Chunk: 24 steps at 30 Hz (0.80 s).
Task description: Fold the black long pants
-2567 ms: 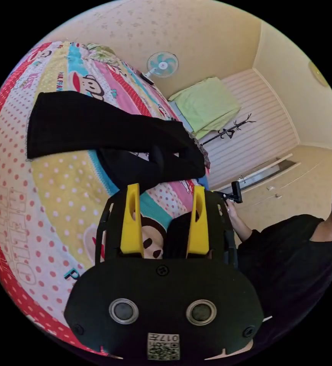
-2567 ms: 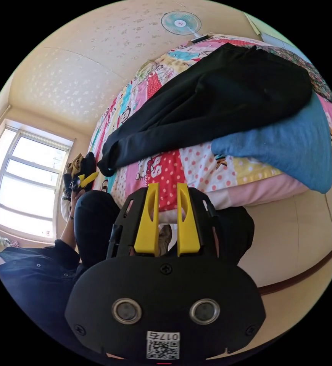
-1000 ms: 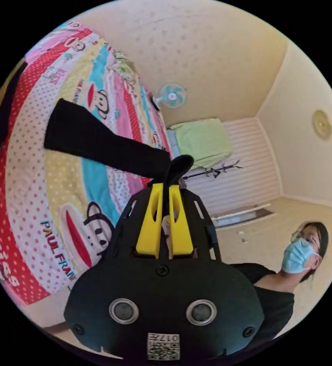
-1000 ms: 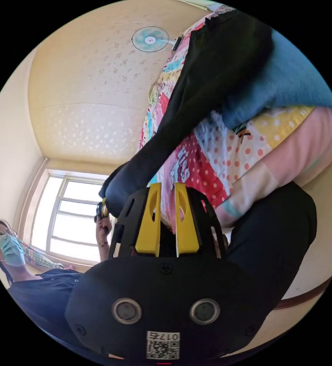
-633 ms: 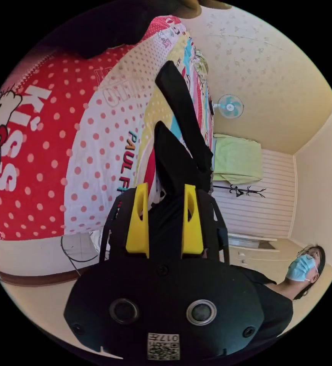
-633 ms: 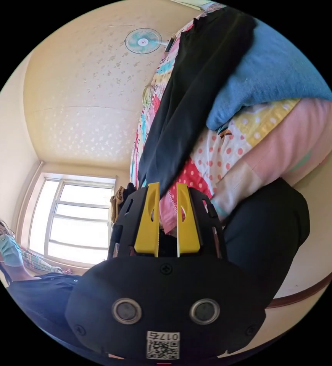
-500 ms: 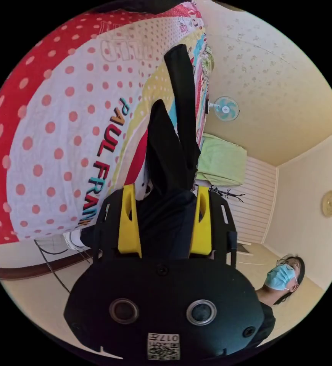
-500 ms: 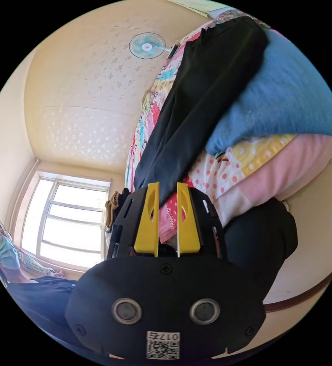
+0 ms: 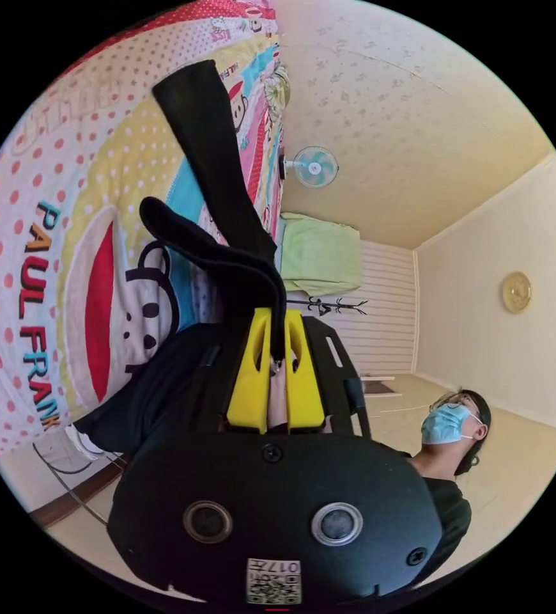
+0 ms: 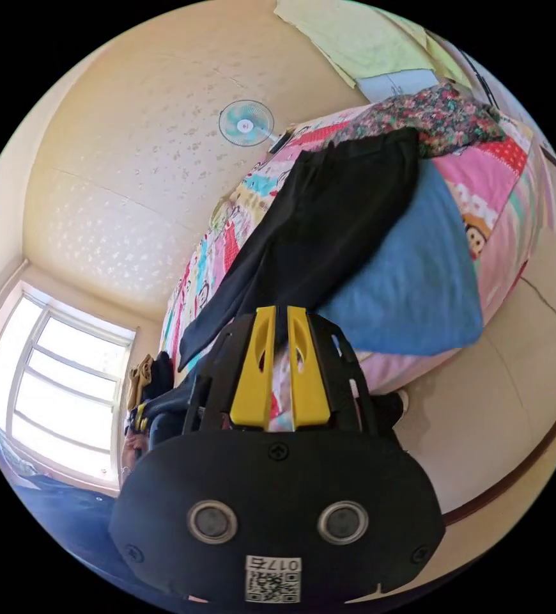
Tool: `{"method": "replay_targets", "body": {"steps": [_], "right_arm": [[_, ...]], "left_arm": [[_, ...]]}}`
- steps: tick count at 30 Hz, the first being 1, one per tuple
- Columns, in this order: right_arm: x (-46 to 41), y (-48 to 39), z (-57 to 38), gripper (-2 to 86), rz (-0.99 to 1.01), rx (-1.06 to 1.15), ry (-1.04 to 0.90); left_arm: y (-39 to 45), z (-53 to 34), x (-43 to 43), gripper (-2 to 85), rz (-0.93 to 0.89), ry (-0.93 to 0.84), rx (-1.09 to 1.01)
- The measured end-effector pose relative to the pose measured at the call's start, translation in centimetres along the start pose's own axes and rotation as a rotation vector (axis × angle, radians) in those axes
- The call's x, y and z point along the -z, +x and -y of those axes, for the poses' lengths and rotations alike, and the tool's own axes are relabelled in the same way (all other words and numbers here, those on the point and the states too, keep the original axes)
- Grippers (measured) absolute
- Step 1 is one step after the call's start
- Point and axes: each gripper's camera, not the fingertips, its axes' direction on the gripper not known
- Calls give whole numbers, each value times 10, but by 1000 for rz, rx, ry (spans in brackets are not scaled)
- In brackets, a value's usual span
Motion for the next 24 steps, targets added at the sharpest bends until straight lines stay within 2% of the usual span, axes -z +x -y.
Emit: {"method": "replay_targets", "body": {"steps": [5, 7, 11, 15, 19, 22, 24], "right_arm": [[18, 34, 87, 80, -188, -108, 20], [9, 53, 105, 86, -203, -159, -7], [-8, 93, 116, 86, -112, -298, -6], [7, 107, 111, 80, 2, -338, 178], [-3, 115, 122, 52, 58, -385, 108], [15, 89, 125, 38, 81, -337, 129], [41, 50, 124, 33, 15, -233, 153]], "left_arm": [[43, -8, 8, 39, -3, -38, -82], [53, -15, 7, 39, 5, -50, -93], [64, -38, 12, 39, 12, -45, -91], [70, -60, 30, 39, 45, -16, -75], [73, -74, 38, 38, 60, -8, -71], [75, -82, 42, 37, 31, 7, -57], [85, -91, 51, 35, 24, 27, -81]]}}
